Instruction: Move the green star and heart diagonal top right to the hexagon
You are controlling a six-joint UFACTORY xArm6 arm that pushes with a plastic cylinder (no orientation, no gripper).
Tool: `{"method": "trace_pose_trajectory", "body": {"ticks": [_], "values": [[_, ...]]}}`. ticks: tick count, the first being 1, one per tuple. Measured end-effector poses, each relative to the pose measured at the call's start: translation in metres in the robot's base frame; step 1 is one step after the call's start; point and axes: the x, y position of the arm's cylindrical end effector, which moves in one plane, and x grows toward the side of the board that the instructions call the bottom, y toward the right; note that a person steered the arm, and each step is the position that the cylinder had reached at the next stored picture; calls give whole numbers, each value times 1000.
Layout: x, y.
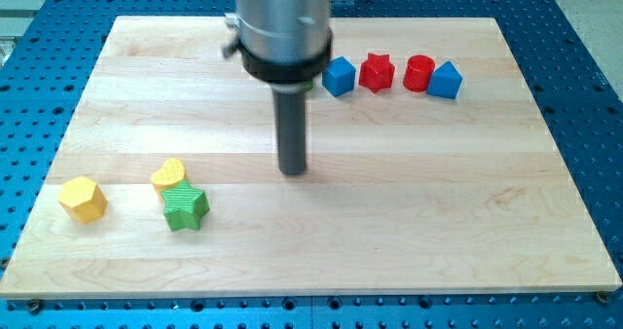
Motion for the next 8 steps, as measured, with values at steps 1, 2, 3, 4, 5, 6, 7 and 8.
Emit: {"method": "trace_pose_trajectory", "body": {"ticks": [1,2,3,4,5,6,7,8], "values": [[82,5],[109,-42],[85,-79],[46,-118],[48,-149],[60,-186],[38,-198],[5,-167]]}}
